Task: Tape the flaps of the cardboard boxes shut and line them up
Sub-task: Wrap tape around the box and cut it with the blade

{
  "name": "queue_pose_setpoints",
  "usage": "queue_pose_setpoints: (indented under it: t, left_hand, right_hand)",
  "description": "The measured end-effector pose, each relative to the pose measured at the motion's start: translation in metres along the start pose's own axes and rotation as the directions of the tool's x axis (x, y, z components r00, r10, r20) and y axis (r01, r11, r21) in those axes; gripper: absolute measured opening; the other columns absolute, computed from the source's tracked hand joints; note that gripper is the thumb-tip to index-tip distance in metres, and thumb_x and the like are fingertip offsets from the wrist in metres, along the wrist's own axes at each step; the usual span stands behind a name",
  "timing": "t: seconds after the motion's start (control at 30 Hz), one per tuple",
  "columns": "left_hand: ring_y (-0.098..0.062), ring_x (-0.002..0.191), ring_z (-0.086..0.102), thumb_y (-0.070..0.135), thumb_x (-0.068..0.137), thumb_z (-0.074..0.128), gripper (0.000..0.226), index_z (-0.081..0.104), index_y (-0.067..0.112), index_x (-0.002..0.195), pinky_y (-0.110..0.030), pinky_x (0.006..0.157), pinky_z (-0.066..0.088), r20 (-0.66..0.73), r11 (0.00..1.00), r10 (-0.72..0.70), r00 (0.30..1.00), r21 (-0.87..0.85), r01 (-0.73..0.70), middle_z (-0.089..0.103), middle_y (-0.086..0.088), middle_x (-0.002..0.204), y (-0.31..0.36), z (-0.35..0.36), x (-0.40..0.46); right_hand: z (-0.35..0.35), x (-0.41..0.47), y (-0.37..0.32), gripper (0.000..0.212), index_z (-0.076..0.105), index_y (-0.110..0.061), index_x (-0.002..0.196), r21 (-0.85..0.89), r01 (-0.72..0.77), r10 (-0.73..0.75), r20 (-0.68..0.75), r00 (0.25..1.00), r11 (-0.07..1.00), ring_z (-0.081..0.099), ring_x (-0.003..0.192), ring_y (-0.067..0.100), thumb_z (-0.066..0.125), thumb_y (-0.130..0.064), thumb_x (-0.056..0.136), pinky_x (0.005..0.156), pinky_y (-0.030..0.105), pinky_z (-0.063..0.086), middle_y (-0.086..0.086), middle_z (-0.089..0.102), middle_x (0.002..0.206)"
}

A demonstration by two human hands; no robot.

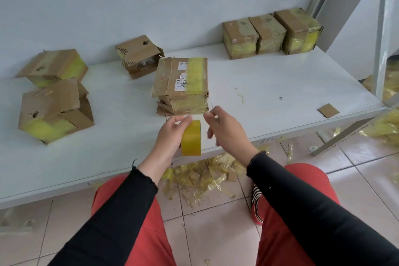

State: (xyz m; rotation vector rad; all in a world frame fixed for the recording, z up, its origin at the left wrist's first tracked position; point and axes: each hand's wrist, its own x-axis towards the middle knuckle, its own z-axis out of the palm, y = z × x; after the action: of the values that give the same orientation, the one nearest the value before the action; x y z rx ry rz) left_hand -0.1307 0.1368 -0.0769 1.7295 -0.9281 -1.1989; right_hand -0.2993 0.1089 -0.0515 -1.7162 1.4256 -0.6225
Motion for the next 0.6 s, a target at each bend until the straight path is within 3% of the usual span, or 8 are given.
queue_pose_setpoints:
  t: [0.1, 0.17, 0.23, 0.37, 0.5, 0.6]
  left_hand:
    - [-0.017, 0.093, 0.071, 0.043, 0.096, 0.069, 0.020, 0.078, 0.026, 0.100, -0.034, 0.080, 0.053, 0.067, 0.975, -0.038, 0.997, -0.216, 0.051, 0.077, 0.002, 0.101, 0.004, 0.004, -0.001]
    - [-0.018, 0.089, 0.070, 0.036, 0.095, 0.072, 0.022, 0.077, 0.017, 0.102, -0.028, 0.071, 0.053, 0.068, 0.959, -0.007, 0.998, -0.281, 0.026, 0.077, -0.003, 0.103, 0.002, 0.006, -0.001]
    - [-0.016, 0.083, 0.068, 0.029, 0.094, 0.073, 0.015, 0.076, 0.015, 0.097, -0.024, 0.062, 0.051, 0.048, 0.942, 0.012, 0.999, -0.337, 0.005, 0.074, -0.002, 0.097, 0.002, 0.008, -0.001]
    - [-0.013, 0.073, 0.067, 0.029, 0.097, 0.069, 0.014, 0.076, 0.018, 0.090, -0.022, 0.057, 0.050, 0.038, 0.930, 0.000, 0.999, -0.367, 0.014, 0.072, -0.001, 0.088, 0.003, 0.009, 0.001]
    - [-0.010, 0.071, 0.065, 0.032, 0.098, 0.068, 0.017, 0.077, 0.019, 0.091, -0.020, 0.054, 0.048, 0.032, 0.944, 0.000, 0.999, -0.331, 0.011, 0.072, 0.002, 0.088, 0.003, 0.011, 0.002]
    - [-0.011, 0.067, 0.062, 0.031, 0.097, 0.070, 0.017, 0.074, 0.014, 0.095, -0.022, 0.054, 0.046, 0.034, 0.940, 0.012, 0.999, -0.342, 0.000, 0.068, 0.002, 0.083, 0.003, 0.013, 0.004]
  right_hand:
    - [-0.025, 0.021, -0.003, 0.044, 0.051, -0.022, 0.097, -0.209, 0.092, -0.094, 0.002, 0.996, 0.974, 0.054, 0.068, 0.013, 0.063, -0.063, 0.090, 0.060, 0.034, 0.042, -0.009, 0.057, 0.077]
    - [-0.032, 0.030, -0.005, 0.048, 0.048, -0.021, 0.100, -0.353, 0.170, -0.148, 0.088, 0.985, 0.920, 0.052, 0.068, 0.014, 0.055, -0.067, 0.093, 0.058, 0.031, 0.036, -0.010, 0.054, 0.077]
    - [-0.032, 0.037, -0.006, 0.041, 0.045, -0.020, 0.100, -0.451, 0.241, -0.193, 0.152, 0.969, 0.859, 0.053, 0.072, 0.021, 0.037, -0.060, 0.104, 0.058, 0.034, 0.031, -0.008, 0.055, 0.078]
    - [-0.030, 0.046, -0.006, 0.045, 0.050, -0.014, 0.093, -0.624, 0.348, -0.299, 0.187, 0.936, 0.700, 0.056, 0.069, 0.032, 0.022, -0.044, 0.110, 0.060, 0.038, 0.036, 0.003, 0.060, 0.077]
    - [-0.024, 0.055, -0.005, 0.045, 0.046, -0.015, 0.083, -0.727, 0.367, -0.347, 0.187, 0.919, 0.581, 0.041, 0.052, 0.019, 0.023, -0.043, 0.111, 0.050, 0.033, 0.020, -0.005, 0.045, 0.061]
    - [-0.019, 0.063, -0.003, 0.046, 0.045, -0.017, 0.080, -0.745, 0.368, -0.346, 0.195, 0.918, 0.557, 0.037, 0.051, 0.015, 0.024, -0.043, 0.111, 0.049, 0.030, 0.017, -0.007, 0.043, 0.060]
